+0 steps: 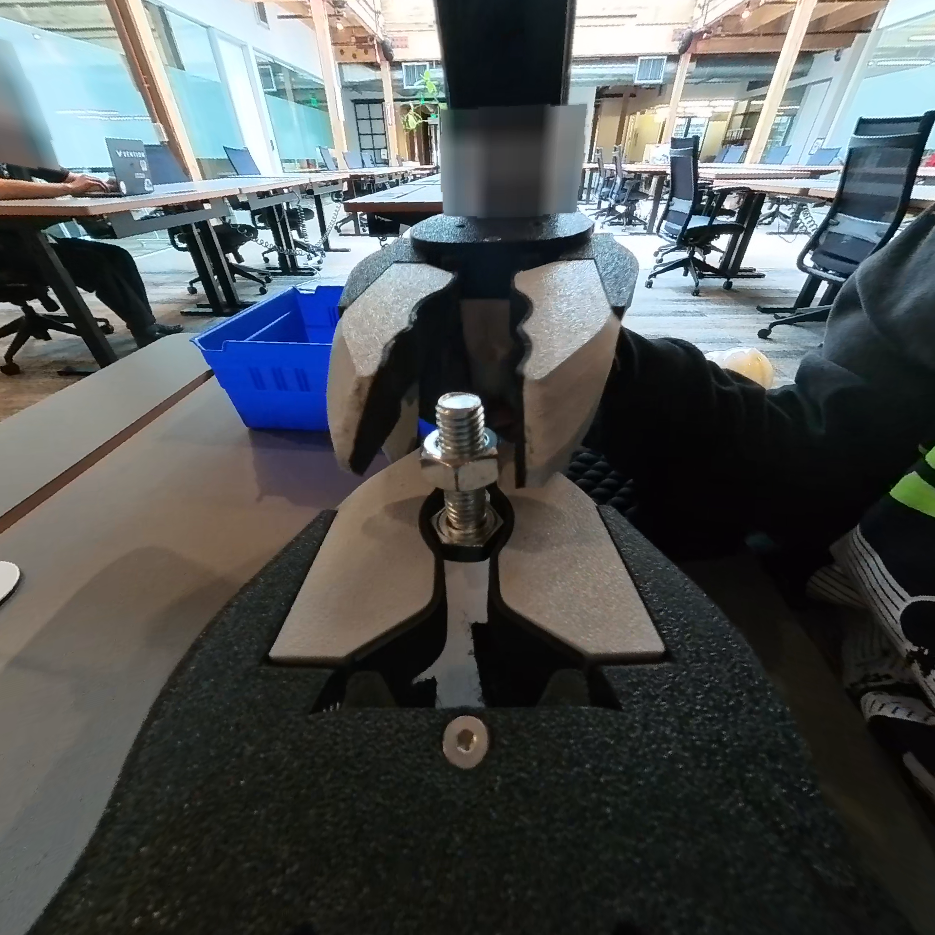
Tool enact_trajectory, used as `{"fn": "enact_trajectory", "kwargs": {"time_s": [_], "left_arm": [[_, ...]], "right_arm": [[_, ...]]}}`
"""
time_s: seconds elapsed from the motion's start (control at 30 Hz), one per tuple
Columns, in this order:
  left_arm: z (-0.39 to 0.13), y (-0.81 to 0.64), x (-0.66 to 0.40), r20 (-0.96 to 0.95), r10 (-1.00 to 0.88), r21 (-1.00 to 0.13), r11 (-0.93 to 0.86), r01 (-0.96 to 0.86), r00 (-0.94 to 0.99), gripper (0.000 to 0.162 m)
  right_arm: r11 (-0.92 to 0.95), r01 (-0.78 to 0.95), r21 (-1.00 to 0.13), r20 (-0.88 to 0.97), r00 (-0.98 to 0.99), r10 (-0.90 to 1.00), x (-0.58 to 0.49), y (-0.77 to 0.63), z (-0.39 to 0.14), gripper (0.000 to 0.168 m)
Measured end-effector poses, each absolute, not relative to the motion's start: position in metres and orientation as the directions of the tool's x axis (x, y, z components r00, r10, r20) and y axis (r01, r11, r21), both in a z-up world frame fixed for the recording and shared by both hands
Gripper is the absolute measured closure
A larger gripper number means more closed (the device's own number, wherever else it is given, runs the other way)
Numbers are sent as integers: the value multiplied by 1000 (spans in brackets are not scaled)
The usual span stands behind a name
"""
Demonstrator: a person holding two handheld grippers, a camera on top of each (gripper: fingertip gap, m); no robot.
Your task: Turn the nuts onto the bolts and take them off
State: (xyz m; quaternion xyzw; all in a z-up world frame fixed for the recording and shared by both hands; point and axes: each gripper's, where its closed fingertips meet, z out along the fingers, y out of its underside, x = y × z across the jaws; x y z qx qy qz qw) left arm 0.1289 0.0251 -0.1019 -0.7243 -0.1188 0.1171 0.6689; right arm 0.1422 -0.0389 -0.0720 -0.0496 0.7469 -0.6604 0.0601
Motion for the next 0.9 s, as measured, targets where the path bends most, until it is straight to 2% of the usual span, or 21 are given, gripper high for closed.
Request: {"fn": "enact_trajectory", "kwargs": {"time_s": [0.2,0.3,0.5,0.7,0.9], "left_arm": [[-101,24,129,-8,327,-997,-71,16,945,147],[-96,21,129,-3,327,-999,-46,12,945,149],[-98,22,129,-7,329,-998,-56,12,944,149],[-101,23,128,-5,331,-997,-70,19,944,151],[-103,25,129,-15,325,-996,-84,13,946,150]], "right_arm": [[138,0,-990,-24,-985,-173,143,-35,-73,145],[125,-11,-992,-4,-993,-117,131,-24,-70,168],[105,-13,-994,1,-993,-116,130,-20,-66,168],[99,19,-995,-34,-988,-152,139,-33,-67,122],[129,21,-991,-40,-988,-147,141,-42,-74,123]]}}
